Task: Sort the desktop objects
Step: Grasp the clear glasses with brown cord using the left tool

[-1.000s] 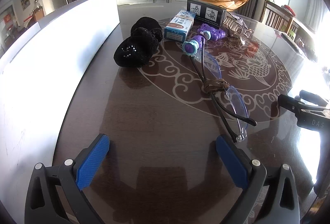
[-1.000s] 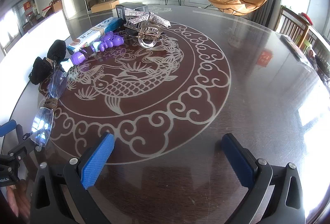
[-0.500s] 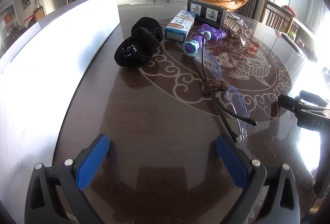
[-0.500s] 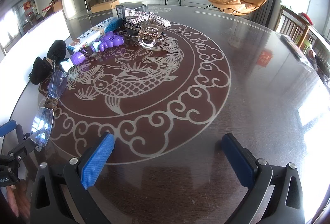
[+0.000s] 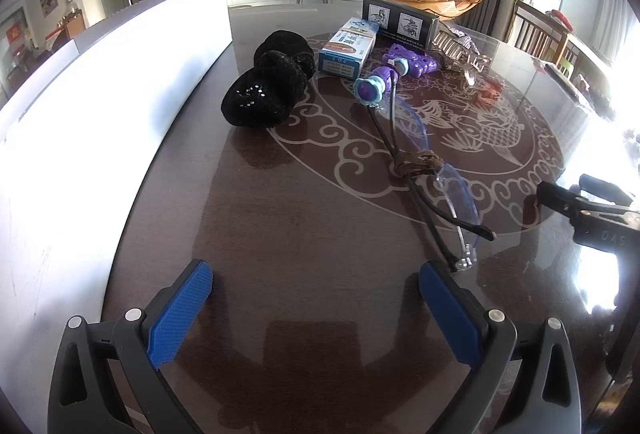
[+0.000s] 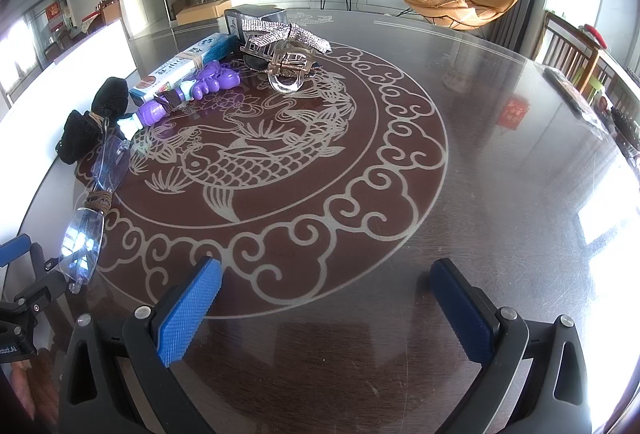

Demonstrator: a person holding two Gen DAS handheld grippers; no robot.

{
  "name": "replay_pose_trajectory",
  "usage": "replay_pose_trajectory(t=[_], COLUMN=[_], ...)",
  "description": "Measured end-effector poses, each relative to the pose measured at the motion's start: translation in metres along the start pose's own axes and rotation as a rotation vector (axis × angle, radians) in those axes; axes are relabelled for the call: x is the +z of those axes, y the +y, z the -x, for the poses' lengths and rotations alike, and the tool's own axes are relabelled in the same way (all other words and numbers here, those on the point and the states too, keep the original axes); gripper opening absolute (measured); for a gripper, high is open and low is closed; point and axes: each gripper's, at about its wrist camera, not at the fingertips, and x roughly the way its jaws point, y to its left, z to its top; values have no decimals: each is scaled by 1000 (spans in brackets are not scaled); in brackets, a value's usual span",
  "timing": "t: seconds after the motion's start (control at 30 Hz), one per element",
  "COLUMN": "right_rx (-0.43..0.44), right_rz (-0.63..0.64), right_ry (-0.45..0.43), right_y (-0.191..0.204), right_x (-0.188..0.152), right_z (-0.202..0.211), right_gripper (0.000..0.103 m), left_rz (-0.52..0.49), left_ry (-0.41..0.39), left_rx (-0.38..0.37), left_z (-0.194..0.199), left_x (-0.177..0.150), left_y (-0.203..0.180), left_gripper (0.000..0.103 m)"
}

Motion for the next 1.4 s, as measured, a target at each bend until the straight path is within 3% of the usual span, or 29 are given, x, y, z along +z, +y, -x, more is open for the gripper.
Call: replay_pose_trajectory(t=[0.1, 0.27, 0.4, 0.5, 0.57, 0.63, 0.7, 0.77, 0.93, 1.13, 1.27, 1.33, 1.4], right_rx=[0, 0, 0, 0, 0, 0, 0, 0, 1, 20, 212, 272, 268], right_rz=[0, 0, 0, 0, 0, 0, 0, 0, 0, 16, 15, 43, 55], right_ry=[0, 0, 0, 0, 0, 0, 0, 0, 0, 11, 21, 10, -2], right_y=[0, 0, 0, 0, 0, 0, 0, 0, 0, 0, 16, 34, 52], right_x=[0, 0, 0, 0, 0, 0, 1, 1, 1, 1, 15, 33, 54], right_z=[0, 0, 0, 0, 0, -1, -1, -1, -1, 0, 6, 3, -9], right_gripper=[103, 103, 103, 103, 103, 103, 103, 103, 103, 103, 103, 103, 103], left_rz=[19, 1, -71, -67, -53, -56, -80, -104, -84, 27, 23, -5, -1], left_ry=[-8, -71, -2, 70, 103, 66, 7, -18, -18, -51, -73, -86, -88], left_rx=[-128, -176, -79, 11, 19, 12, -3, -14, 10, 19, 56, 83, 77], left_z=[7, 19, -9, -35, -46, -43, -32, -22, 0, 14, 12, 11, 10], left_x=[5, 29, 56, 68, 68, 64, 56, 49, 25, -3, -3, -3, -2], left_y=[-3, -25, -51, -54, -54, -51, -50, -49, -31, 5, 4, -3, -1], left_gripper=[103, 103, 103, 103, 103, 100, 76, 29, 27, 27, 28, 29, 29])
